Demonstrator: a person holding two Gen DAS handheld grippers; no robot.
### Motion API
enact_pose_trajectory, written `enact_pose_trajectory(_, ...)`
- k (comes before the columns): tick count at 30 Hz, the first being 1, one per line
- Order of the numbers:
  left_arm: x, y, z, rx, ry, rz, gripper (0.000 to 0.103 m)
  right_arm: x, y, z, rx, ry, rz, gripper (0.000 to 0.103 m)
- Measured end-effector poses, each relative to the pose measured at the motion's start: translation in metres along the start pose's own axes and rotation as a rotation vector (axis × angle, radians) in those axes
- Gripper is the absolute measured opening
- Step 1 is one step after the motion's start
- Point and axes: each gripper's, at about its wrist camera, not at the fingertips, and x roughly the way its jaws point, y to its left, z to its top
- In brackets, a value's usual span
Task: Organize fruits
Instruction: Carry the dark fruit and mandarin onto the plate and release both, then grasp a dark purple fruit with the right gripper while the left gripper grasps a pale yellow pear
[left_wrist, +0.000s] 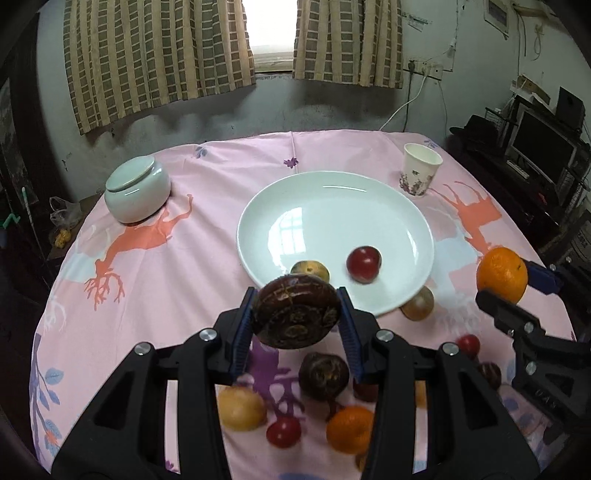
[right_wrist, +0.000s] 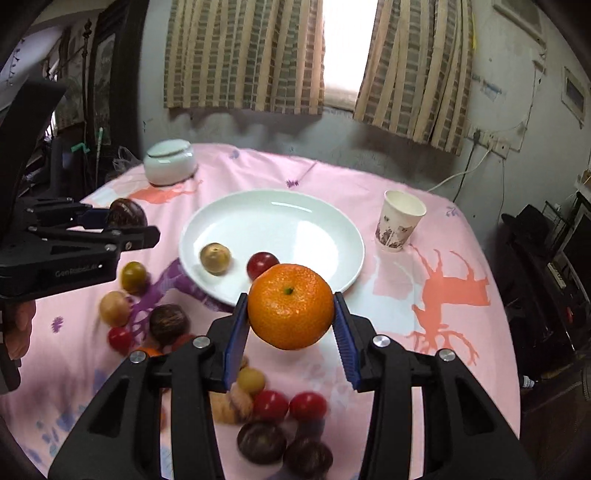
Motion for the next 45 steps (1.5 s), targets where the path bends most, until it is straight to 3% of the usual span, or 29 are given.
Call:
enact_pose_trajectory(5, 0.059, -0.006, 0.018, 0.005, 0.076, 0.023, 0.043, 0.065, 0.002, 0.001, -0.071, 0.11, -0.044, 0.044)
enact_pose_trajectory(12, 0.099, 0.0, 0.036, -0.03, 0.104, 0.031, 0.045, 0.105, -0.003, 0.012, -0.084, 0.139, -0.052, 0.045)
enact_pose_trajectory(13, 0.099, 0.0, 0.038, -0.033, 0.1, 0.026, 0.059, 0.109, -0.001, 0.013, -0.1, 0.141, -0.055, 0.046)
enact_pose_trajectory(14, 0.099, 0.0, 0.039, -0.037, 0.095, 0.025, 0.08, 0.109, 0.0, 0.014, -0.11, 0.136, -0.064, 0.047)
enact_pose_trajectory(16, 0.091, 0.002, 0.04, -0.053, 0.06, 0.036, 0.087, 0.106, 0.001, 0.016, -0.112, 0.122, -0.086, 0.047)
enact_pose_trajectory(20, 0.076, 0.005, 0.037, -0.056, 0.069, 0.013, 0.087, 0.092, 0.0, 0.013, -0.092, 0.128, -0.068, 0.047)
enact_pose_trajectory(28, 0.006, 0.017, -0.013, 0.021, 0.002, 0.058, 0.092, 0.019, -0.021, -0.019, 0.079, 0.102, 0.028, 0.048)
enact_pose_trajectory(29, -0.003, 0.018, -0.022, 0.026, -0.014, 0.075, 0.093, 0.005, -0.024, -0.027, 0.107, 0.093, 0.038, 0.049)
enact_pose_trajectory(31, -0.019, 0.018, -0.04, 0.059, -0.032, 0.1, 0.093, -0.014, -0.027, -0.039, 0.143, 0.07, 0.038, 0.063)
enact_pose_trajectory(35, -0.036, 0.009, -0.072, 0.146, -0.012, 0.12, 0.094, -0.048, -0.026, -0.066, 0.199, 0.039, 0.069, 0.063)
enact_pose_trajectory(40, -0.046, 0.01, -0.098, 0.079, 0.014, 0.055, 0.094, -0.058, -0.021, -0.095, 0.266, 0.068, 0.105, 0.063)
enact_pose_trajectory(45, -0.048, 0.015, -0.114, -0.008, 0.021, 0.056, 0.094, -0.053, -0.007, -0.111, 0.231, 0.115, 0.107, 0.063)
